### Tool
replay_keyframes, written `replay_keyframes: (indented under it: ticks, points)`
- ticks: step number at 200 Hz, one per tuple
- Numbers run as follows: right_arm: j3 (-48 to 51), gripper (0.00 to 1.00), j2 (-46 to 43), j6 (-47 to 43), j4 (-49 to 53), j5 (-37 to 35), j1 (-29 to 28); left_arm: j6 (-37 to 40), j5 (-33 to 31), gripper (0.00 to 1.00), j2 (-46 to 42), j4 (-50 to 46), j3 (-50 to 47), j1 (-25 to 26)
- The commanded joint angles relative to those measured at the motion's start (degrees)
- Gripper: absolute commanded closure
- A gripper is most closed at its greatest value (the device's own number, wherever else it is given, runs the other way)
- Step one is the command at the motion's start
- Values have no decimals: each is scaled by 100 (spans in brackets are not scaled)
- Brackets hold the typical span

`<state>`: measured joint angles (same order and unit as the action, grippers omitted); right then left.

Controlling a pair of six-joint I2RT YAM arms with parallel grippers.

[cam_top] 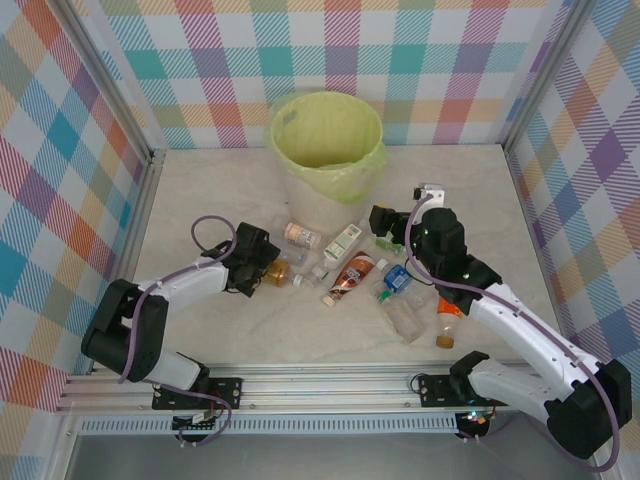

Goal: Put the plastic bottles in the bin

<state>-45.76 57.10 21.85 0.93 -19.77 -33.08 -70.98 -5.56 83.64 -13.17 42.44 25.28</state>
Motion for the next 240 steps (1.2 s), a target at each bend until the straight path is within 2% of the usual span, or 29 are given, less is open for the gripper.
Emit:
replay_keyframes:
  ticks: [1,34,66,102,163,240]
  points:
    - [-142,0,25,12,-143,-97,-5,203,-249,12,-48,309,-210,29]
    - [-168,0,38,-65,-69,-115,0,734,-356,21,-247,266,-360,30]
    - [-151,0,31,-35,-32,-161,-5,884,-549,23,-563,190,-646,4]
    - [-109,0,29,-12,2,-238,-5,1406,-548,25,-925,194,-864,-55]
    - [-108,0,-20,-7,4,-290,-2,1970,-240,31,-1248,190,-774,-152]
    - [-50,0,-28,130,105,-452,-5,2637,-16,36,-1292,-203,-128,-172]
